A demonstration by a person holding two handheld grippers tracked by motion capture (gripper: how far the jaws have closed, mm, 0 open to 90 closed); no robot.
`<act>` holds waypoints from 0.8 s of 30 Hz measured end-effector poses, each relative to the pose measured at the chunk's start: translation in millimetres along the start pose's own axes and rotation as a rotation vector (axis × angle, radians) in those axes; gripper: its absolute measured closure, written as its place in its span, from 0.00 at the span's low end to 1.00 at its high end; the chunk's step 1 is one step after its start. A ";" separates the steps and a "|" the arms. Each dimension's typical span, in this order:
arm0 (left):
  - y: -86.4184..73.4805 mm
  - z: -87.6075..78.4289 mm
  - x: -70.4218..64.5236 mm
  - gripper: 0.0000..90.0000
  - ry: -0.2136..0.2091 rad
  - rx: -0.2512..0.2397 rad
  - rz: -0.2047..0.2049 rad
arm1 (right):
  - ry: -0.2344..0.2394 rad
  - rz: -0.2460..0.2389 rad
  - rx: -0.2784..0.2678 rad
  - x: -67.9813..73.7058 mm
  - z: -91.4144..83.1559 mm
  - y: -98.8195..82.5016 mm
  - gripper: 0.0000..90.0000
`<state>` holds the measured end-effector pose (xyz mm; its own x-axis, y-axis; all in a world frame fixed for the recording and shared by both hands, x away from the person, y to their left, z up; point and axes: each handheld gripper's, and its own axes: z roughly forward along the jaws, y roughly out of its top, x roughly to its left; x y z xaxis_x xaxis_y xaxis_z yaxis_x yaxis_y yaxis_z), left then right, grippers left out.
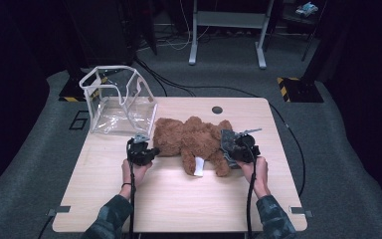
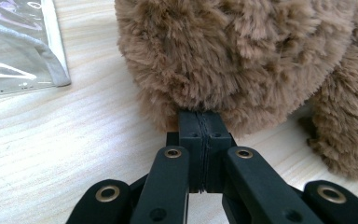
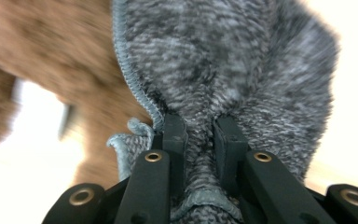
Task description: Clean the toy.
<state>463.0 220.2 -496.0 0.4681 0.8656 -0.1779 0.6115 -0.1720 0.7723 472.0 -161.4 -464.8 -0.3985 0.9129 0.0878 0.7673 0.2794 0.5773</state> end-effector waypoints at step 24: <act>0.7 -0.8 -1.4 0.99 0.005 0.002 0.004 | 0.048 -0.104 -0.084 33.1 -29.4 -7.1 0.86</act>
<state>462.3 219.2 -494.8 0.4669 0.8675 -0.1717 0.6113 -0.1763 0.7715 438.6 -141.9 -442.1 -0.4991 0.8644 0.0614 0.6763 0.3442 0.6513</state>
